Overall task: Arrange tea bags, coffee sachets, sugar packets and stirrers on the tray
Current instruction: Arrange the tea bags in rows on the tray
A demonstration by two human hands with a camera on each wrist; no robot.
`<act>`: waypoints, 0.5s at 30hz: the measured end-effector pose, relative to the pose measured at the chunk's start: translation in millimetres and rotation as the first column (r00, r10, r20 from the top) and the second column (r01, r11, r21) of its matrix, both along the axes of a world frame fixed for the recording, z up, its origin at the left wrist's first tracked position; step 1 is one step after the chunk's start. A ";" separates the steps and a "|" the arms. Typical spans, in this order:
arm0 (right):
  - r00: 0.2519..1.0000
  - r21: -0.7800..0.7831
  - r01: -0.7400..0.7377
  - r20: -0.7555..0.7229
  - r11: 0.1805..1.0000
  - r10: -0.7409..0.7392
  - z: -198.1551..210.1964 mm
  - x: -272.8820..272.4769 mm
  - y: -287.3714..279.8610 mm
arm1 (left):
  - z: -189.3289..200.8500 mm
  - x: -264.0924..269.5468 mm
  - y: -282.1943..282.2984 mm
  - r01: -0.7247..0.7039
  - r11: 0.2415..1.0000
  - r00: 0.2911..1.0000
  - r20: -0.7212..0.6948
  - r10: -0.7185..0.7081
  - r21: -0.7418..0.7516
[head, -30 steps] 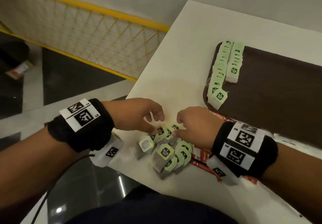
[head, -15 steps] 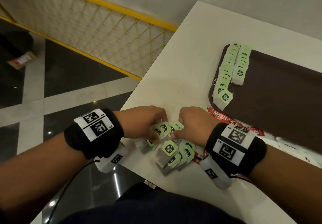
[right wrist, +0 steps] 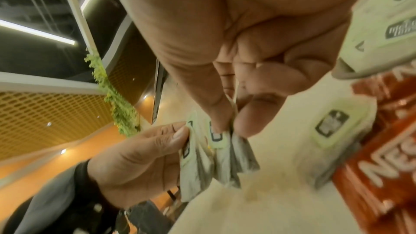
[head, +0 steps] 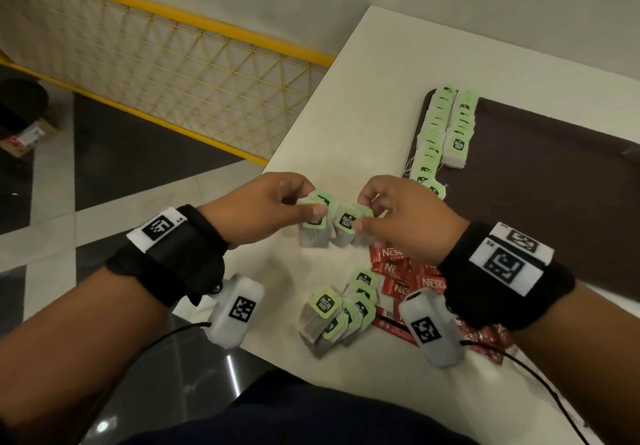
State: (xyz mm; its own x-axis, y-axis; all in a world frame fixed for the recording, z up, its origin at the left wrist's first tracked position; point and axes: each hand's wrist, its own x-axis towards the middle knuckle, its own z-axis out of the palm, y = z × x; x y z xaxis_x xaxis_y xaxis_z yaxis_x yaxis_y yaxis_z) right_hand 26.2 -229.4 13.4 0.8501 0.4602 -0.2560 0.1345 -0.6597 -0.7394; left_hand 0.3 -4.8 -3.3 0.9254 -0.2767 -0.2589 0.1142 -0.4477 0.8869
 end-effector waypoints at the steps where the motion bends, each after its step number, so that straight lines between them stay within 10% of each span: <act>1: 1.000 0.043 0.008 -0.010 0.999 -0.008 5.0 3.7 -5.8 | 1.4 4.2 -3.4 -0.044 0.997 0.999 -0.003 0.044 -0.061; 15: 0.957 0.264 0.272 0.032 0.926 -0.290 29.2 55.1 -71.5 | 23.7 76.5 -108.6 -0.152 0.804 0.973 -0.231 0.019 -0.574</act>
